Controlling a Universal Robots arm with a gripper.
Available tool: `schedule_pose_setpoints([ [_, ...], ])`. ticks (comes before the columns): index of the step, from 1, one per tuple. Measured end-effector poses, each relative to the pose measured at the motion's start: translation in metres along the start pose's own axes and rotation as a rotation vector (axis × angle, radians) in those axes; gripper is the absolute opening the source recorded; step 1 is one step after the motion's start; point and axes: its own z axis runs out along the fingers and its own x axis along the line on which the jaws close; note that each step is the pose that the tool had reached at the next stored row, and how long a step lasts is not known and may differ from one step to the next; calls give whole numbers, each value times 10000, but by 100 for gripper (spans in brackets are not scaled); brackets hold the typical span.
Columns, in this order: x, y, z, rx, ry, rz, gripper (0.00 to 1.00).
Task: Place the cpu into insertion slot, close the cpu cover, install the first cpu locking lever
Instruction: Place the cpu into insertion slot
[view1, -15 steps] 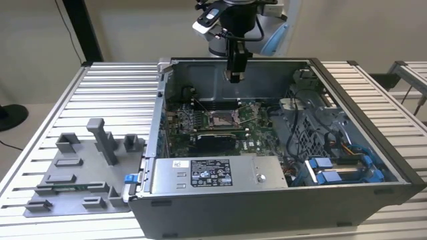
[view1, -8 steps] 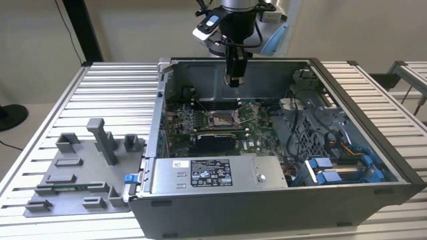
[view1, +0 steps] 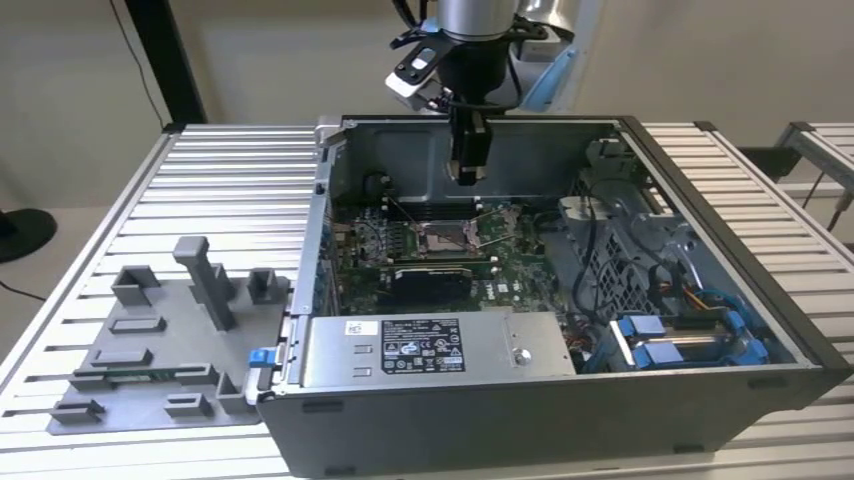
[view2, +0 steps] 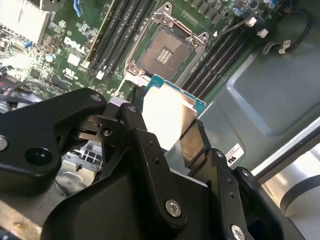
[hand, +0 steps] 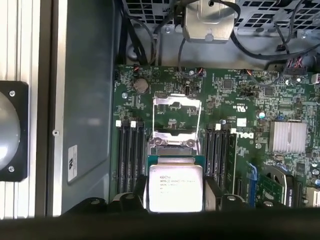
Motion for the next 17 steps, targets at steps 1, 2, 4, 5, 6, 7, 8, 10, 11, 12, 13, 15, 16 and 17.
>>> schedule_pose_setpoints([
  [1,-1,-1,18,1,-1,0,0],
  [2,-1,-2,35,1,-2,0,0],
  [4,-2,-3,72,0,-1,0,0],
  [5,-2,-4,90,0,0,-1,0],
  [6,-2,-5,109,0,-1,0,0],
  [7,-3,-5,128,0,-1,-1,0],
  [8,-3,-6,144,0,0,-1,0],
  [10,-3,-7,153,1,-2,0,0],
  [11,-3,-7,153,2,-2,0,0],
  [12,-4,-7,153,2,-3,-1,0],
  [13,-4,-7,154,0,0,0,0],
  [15,-4,-7,155,1,-1,0,0],
  [16,-3,-7,157,0,0,0,0],
  [17,-3,-7,159,-1,2,0,0],
])
